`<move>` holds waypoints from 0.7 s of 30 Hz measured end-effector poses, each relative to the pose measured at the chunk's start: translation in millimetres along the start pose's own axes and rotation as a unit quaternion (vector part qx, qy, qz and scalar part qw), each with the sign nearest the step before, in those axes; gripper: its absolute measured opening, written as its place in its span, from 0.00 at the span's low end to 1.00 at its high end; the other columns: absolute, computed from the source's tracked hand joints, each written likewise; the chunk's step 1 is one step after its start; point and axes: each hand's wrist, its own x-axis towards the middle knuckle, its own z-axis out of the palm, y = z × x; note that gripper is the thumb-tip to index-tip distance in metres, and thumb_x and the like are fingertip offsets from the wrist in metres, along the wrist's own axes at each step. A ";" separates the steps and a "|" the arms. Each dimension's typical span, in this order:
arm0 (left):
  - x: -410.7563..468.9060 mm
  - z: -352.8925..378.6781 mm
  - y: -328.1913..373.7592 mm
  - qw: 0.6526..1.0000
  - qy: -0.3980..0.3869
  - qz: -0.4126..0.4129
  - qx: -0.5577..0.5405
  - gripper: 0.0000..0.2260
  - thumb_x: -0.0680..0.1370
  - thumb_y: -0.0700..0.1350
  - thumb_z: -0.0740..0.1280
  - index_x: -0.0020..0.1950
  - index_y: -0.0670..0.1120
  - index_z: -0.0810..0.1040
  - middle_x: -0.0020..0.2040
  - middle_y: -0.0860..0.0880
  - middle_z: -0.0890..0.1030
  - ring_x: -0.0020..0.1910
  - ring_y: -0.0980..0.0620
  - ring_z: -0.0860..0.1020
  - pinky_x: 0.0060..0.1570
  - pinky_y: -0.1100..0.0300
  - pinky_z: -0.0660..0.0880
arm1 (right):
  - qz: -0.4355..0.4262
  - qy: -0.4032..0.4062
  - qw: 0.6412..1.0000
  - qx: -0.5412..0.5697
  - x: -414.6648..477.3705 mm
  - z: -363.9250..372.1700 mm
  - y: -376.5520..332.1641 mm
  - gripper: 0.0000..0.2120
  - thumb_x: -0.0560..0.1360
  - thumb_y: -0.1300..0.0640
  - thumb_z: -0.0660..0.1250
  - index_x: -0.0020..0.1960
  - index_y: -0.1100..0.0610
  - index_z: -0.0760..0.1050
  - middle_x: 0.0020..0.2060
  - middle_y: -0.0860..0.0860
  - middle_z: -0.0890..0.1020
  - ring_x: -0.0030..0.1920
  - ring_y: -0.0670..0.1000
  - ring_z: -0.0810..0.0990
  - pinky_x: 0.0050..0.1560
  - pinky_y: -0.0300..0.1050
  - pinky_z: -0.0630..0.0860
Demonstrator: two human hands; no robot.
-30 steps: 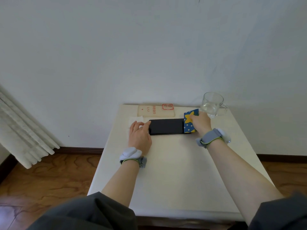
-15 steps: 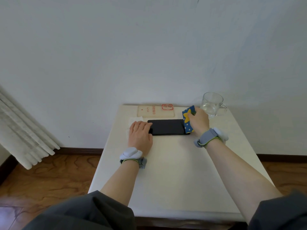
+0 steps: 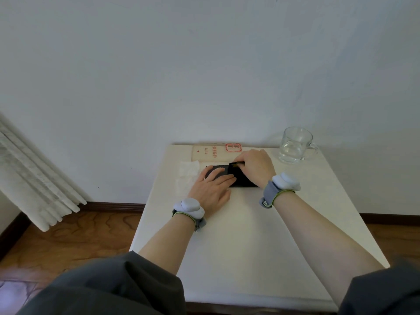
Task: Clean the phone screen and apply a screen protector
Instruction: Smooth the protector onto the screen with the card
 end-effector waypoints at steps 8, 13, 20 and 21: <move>0.7 1.6 -1.1 1.000 0.003 0.005 -0.007 0.20 0.76 0.51 0.53 0.61 0.51 0.79 0.58 0.56 0.81 0.62 0.49 0.76 0.67 0.51 0.56 | 0.045 0.065 0.997 -0.001 -4.9 2.4 9.0 0.15 0.79 0.59 0.56 0.57 0.50 0.79 0.53 0.50 0.82 0.55 0.56 0.76 0.54 0.50 0.62; 0.9 3.5 -0.9 1.000 0.008 0.004 -0.005 0.20 0.76 0.50 0.53 0.61 0.51 0.79 0.58 0.55 0.81 0.61 0.49 0.77 0.67 0.51 0.56 | 0.027 0.031 0.999 -0.009 -4.1 5.7 2.0 0.16 0.78 0.61 0.56 0.55 0.51 0.80 0.54 0.49 0.82 0.53 0.55 0.75 0.51 0.48 0.58; 1.2 1.7 -1.3 1.000 0.006 0.006 0.000 0.20 0.76 0.50 0.53 0.61 0.51 0.79 0.58 0.56 0.81 0.61 0.50 0.77 0.67 0.51 0.57 | 0.112 0.123 0.986 -0.011 -10.5 -2.8 11.6 0.12 0.78 0.60 0.57 0.53 0.52 0.79 0.48 0.52 0.82 0.52 0.57 0.76 0.50 0.49 0.60; 1.3 1.6 -1.2 1.000 0.006 0.005 0.001 0.20 0.76 0.50 0.53 0.61 0.51 0.79 0.58 0.56 0.81 0.61 0.50 0.76 0.67 0.51 0.57 | 0.132 0.134 0.982 -0.009 -12.6 -4.8 14.9 0.12 0.78 0.61 0.57 0.53 0.54 0.78 0.48 0.53 0.81 0.51 0.57 0.76 0.50 0.49 0.61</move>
